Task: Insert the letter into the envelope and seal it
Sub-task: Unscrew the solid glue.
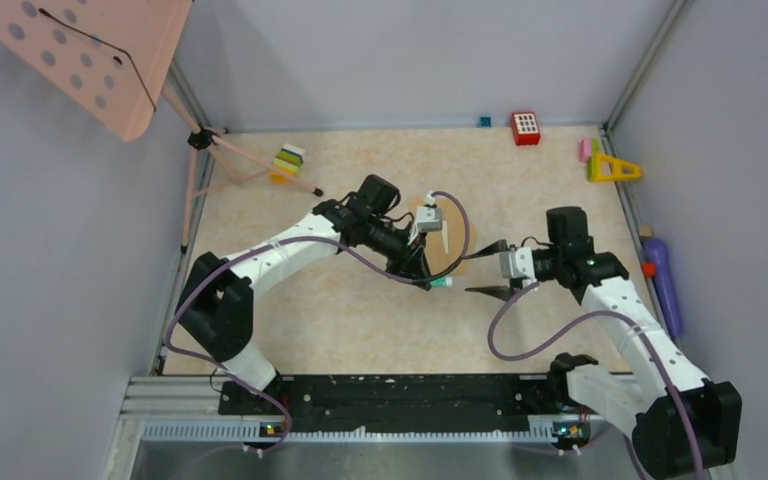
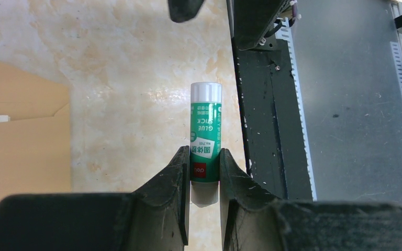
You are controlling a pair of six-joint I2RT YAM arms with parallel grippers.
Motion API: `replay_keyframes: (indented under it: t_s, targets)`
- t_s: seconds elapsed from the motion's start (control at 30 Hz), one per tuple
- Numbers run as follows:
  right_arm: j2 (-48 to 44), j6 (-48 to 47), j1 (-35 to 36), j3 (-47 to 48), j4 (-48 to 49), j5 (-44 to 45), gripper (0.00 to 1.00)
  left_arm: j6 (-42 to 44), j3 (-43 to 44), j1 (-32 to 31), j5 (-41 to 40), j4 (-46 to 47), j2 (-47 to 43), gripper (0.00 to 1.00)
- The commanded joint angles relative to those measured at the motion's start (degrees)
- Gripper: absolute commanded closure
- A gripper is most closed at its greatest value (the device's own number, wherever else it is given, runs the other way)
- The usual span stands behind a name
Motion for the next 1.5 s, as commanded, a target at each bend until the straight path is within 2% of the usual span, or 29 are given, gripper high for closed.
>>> replay_keyframes:
  t_s: [0.0, 0.07, 0.23, 0.33, 0.5, 0.63, 0.9, 1.07, 1.47]
  targets:
    - [-0.85, -14.40, 2.15, 1.16, -6.85, -4.37, 0.44, 0.24, 2.48, 0.28, 2.90, 0.06, 0.21, 1.00]
    - [-1.11, -11.86, 3.77, 0.08, -4.06, -2.01, 0.46, -0.11, 2.46, 0.24, 2.38, 0.59, 0.33, 1.00]
    - [-1.42, 4.38, 6.98, -4.11, 12.60, 4.42, 0.50, -0.99, 2.28, 0.28, 1.61, 1.58, 0.28, 1.00]
    - [-1.38, 9.15, 8.29, -4.92, 16.92, 6.94, 0.50, -1.02, 2.37, 0.28, 1.49, 1.61, 0.42, 1.00]
    - [-1.39, 10.12, 9.21, -5.35, 18.10, 8.11, 0.52, -1.01, 2.19, 0.22, 1.42, 1.83, 0.31, 1.00]
    - [-1.31, 10.47, 9.59, -5.76, 18.59, 8.48, 0.58, -0.99, 2.18, 0.25, 1.30, 1.91, 0.22, 1.00]
    - [-1.23, 8.71, 9.92, -5.82, 16.38, 7.18, 0.60, -1.29, 2.32, 0.28, 0.67, 2.01, -0.37, 1.00]
    - [-1.14, 9.37, 10.13, -6.35, 17.01, 7.35, 0.66, -1.38, 2.48, 0.27, 0.60, 2.16, -0.46, 1.00]
    - [-0.46, 10.78, 10.31, -6.78, 18.30, 7.09, 0.66, -1.00, 2.72, 0.28, 0.78, 2.02, -0.98, 1.00]
